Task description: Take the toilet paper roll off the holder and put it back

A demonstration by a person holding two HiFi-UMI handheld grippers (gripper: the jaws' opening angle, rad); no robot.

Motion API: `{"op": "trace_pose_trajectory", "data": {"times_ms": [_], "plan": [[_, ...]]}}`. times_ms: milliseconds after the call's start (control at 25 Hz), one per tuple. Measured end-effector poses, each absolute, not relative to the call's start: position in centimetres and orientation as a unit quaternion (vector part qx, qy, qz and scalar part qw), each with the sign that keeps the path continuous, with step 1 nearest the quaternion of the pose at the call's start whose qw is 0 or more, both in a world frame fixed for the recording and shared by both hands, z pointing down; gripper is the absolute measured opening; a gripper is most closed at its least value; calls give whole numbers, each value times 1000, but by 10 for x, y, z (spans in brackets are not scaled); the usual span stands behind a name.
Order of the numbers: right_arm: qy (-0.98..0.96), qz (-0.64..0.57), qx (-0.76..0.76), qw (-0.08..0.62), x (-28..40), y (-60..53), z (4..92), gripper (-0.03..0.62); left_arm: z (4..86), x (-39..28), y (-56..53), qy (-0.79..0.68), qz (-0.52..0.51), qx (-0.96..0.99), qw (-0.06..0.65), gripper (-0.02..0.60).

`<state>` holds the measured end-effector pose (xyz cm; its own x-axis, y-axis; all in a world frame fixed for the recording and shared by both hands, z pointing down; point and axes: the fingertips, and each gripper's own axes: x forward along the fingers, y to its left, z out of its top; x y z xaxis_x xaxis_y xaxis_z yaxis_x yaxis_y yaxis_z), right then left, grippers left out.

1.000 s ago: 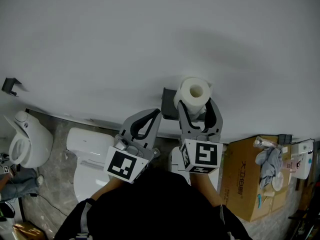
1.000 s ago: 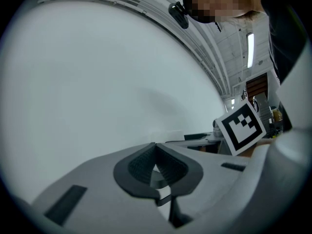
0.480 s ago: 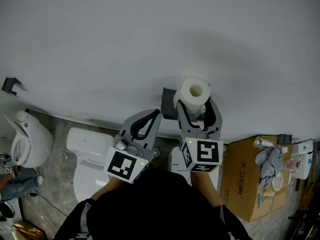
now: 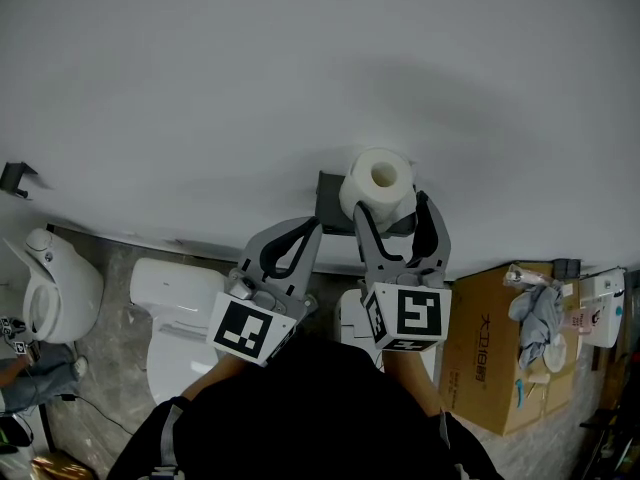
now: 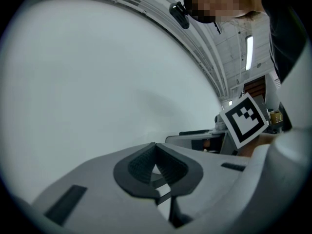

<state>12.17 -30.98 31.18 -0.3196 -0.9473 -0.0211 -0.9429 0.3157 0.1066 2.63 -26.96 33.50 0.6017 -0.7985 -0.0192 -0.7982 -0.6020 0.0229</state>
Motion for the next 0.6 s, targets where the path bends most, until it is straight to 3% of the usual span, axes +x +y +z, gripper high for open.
{"op": "trace_pose_trajectory", "data": {"times_ms": [160,200,240,400,600], "plan": [[-802,-82,592,9,126,-294,291,351,333,32,-266,-437,-16,899,3,6],[-800,-89,593,4,127,-290,286,310,332,33,-265,-435,-17,900,2,6],[-799,-93,594,-2,128,-287,283,217,331,35,-264,-433,-17,901,0,6],[-795,-90,599,-27,135,-275,277,39,329,38,-260,-427,-19,904,-5,6],[-785,-83,613,-30,144,-265,287,26,330,41,-255,-426,-18,904,-8,6]]}}
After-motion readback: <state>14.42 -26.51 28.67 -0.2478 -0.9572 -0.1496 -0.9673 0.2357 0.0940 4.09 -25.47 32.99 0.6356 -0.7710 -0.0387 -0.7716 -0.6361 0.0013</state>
